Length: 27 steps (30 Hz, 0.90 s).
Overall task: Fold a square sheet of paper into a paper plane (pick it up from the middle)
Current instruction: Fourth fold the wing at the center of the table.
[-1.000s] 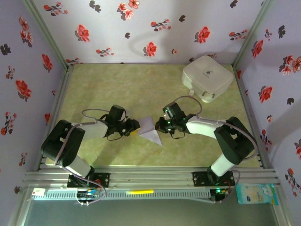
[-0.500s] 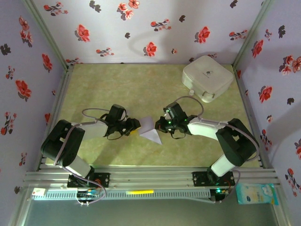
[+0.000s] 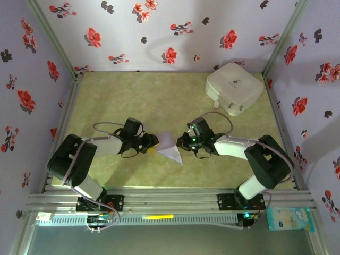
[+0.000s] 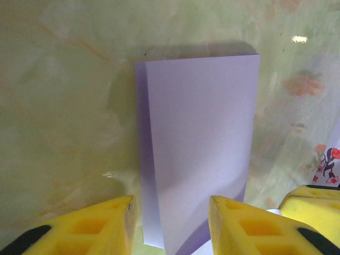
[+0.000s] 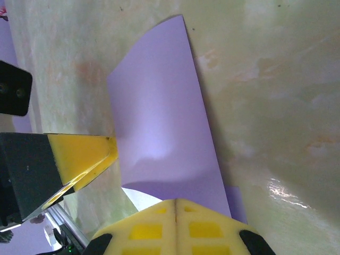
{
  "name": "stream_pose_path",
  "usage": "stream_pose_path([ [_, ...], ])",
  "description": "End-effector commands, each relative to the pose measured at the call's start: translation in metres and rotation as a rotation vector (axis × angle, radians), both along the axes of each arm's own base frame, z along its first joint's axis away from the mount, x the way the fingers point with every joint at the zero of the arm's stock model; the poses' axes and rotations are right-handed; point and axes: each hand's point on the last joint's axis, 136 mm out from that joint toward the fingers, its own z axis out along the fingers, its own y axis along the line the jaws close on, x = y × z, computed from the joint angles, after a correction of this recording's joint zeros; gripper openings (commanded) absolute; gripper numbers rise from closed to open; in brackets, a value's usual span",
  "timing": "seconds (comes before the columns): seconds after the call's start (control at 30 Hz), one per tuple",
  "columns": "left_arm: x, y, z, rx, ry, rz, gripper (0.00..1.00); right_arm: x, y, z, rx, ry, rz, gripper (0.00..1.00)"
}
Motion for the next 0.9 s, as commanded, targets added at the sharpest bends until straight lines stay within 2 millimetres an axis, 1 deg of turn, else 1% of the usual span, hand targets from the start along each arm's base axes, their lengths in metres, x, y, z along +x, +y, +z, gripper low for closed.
stream_pose_path([
  [0.0,0.007,-0.009,0.007,-0.028,-0.017,-0.014,0.39,0.002,0.0,0.007,0.035,-0.015,-0.011,0.01],
  [0.13,0.009,-0.011,0.006,-0.032,-0.013,-0.012,0.37,0.001,0.0,0.005,0.035,-0.009,-0.009,0.01],
  [0.37,0.01,-0.013,0.006,-0.035,-0.009,-0.009,0.38,0.001,-0.001,0.005,0.039,-0.009,-0.01,0.01],
  [0.67,0.012,-0.018,0.008,-0.056,-0.008,-0.016,0.37,-0.003,-0.004,0.0,0.04,0.005,-0.013,0.01],
  [0.87,0.014,-0.021,0.011,-0.077,-0.013,-0.017,0.3,-0.003,-0.006,-0.003,0.035,0.011,-0.017,0.03],
])
